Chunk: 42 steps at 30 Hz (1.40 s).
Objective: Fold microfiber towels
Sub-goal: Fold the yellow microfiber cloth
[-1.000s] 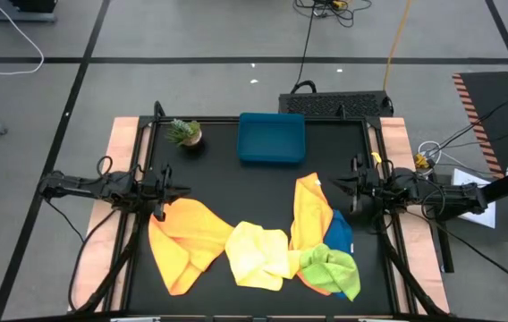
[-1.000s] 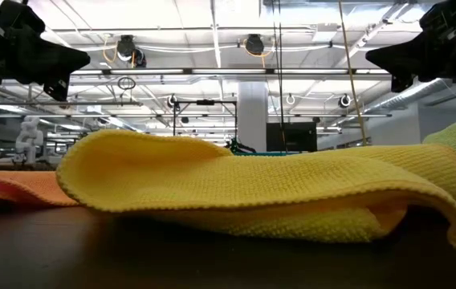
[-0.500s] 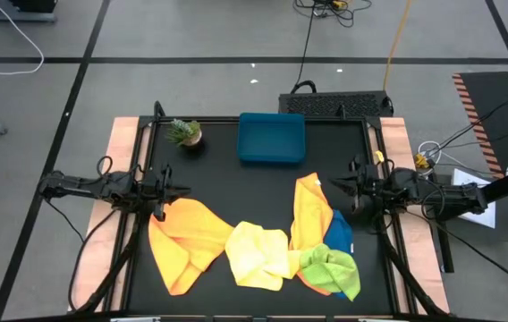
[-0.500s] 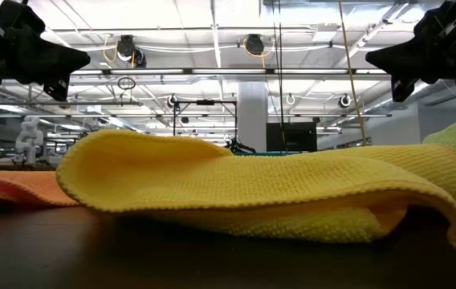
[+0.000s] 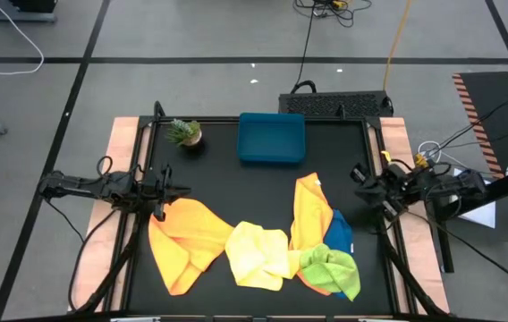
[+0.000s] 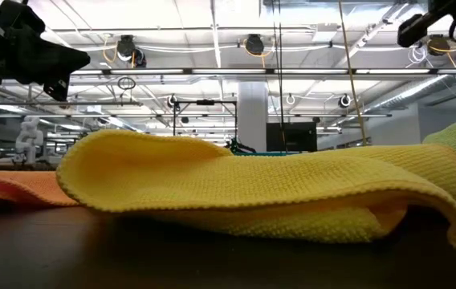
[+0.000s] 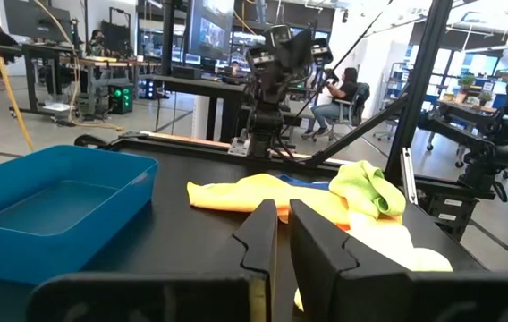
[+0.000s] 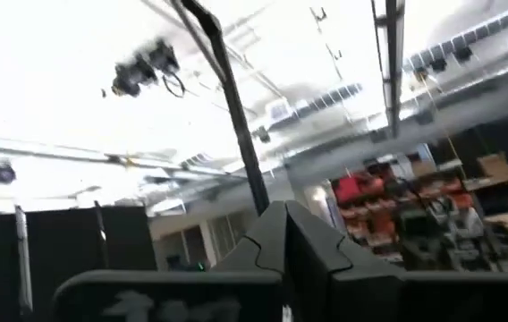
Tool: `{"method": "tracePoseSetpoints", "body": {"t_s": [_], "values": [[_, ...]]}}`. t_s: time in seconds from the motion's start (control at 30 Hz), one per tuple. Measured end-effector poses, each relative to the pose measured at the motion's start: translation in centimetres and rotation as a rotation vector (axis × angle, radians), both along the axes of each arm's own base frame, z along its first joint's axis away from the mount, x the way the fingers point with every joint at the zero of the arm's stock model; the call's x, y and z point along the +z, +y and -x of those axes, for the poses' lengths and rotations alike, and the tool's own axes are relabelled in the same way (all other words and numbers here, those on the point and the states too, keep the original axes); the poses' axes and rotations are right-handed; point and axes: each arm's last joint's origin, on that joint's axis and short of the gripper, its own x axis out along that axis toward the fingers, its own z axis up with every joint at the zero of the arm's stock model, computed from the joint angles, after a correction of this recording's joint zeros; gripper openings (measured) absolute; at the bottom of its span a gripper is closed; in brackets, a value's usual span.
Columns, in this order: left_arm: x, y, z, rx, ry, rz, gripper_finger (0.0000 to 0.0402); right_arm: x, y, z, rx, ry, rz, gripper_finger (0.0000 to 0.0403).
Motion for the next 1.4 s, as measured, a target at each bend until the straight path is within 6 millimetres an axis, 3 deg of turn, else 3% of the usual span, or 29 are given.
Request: {"method": "tracePoseSetpoints", "body": {"t_s": [0.27, 0.8, 1.1, 1.4], "values": [[0.0, 0.0, 0.0, 0.0, -0.001, 0.0, 0.0035, -2.0, 2.6, -3.2, 0.023, 0.261, 0.066, 0.0], [0.0, 0.0, 0.0, 0.0, 0.0, 0.0, 0.0035, 2.8, 10.9, -13.3, 0.123, 0.538, 0.326, 0.0], [0.0, 0.0, 0.0, 0.0, 0.0, 0.0, 0.0035, 2.3, 11.1, -15.2, 0.095, 0.62, 0.34, 0.0], [0.0, 0.0, 0.0, 0.0, 0.0, 0.0, 0.0035, -1.4, 10.2, -17.2, -0.005, 0.802, 0.227, 0.0]]}}
